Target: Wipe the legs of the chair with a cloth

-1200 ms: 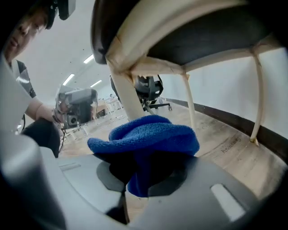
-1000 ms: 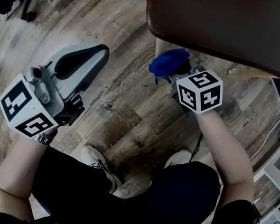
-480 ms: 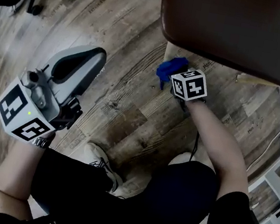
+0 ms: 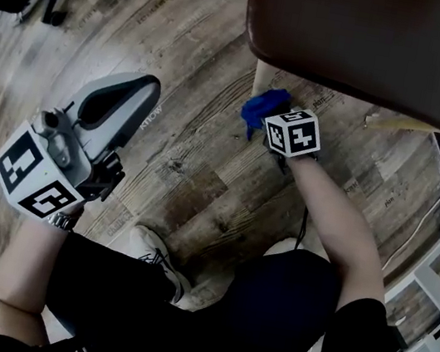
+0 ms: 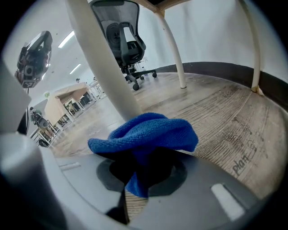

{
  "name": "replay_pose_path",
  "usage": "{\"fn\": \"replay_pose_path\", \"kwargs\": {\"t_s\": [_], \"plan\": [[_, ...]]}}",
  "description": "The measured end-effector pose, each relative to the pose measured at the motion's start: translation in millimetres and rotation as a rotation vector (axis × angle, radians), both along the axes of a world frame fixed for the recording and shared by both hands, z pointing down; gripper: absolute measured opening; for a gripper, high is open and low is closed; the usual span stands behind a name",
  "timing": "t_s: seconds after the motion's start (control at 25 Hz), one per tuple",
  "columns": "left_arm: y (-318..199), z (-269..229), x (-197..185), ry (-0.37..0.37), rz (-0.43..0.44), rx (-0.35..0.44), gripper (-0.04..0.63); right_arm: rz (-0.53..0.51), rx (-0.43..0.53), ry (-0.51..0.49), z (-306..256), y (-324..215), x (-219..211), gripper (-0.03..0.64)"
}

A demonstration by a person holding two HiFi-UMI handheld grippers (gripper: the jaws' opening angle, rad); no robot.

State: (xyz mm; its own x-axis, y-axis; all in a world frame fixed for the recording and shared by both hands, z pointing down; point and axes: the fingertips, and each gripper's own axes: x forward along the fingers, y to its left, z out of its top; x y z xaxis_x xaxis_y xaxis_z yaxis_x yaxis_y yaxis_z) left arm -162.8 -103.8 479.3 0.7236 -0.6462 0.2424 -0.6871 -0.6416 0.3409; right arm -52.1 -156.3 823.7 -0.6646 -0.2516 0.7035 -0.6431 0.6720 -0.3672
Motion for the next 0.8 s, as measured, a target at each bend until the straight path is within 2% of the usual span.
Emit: {"fn": "replay_pose_path", "kwargs": {"t_s": [0.44, 0.68, 0.8], "plan": [[1.5, -13.4, 7.5, 0.013, 0.017, 0.044, 0.000, 0.047, 0.088, -0.096, -65.4, 4.5, -5.5, 0.066], [1.5, -20.0, 16.0, 0.030, 0.039, 0.062, 0.000, 0.062, 0.128, -0.189, -118.5, 8.3, -9.4, 0.066], [0.4, -21.6, 18.2, 0.040, 0.043, 0.066, 0.000, 0.078, 0.116, -0.265, -153.1, 9.1, -12.4, 0.066]]}}
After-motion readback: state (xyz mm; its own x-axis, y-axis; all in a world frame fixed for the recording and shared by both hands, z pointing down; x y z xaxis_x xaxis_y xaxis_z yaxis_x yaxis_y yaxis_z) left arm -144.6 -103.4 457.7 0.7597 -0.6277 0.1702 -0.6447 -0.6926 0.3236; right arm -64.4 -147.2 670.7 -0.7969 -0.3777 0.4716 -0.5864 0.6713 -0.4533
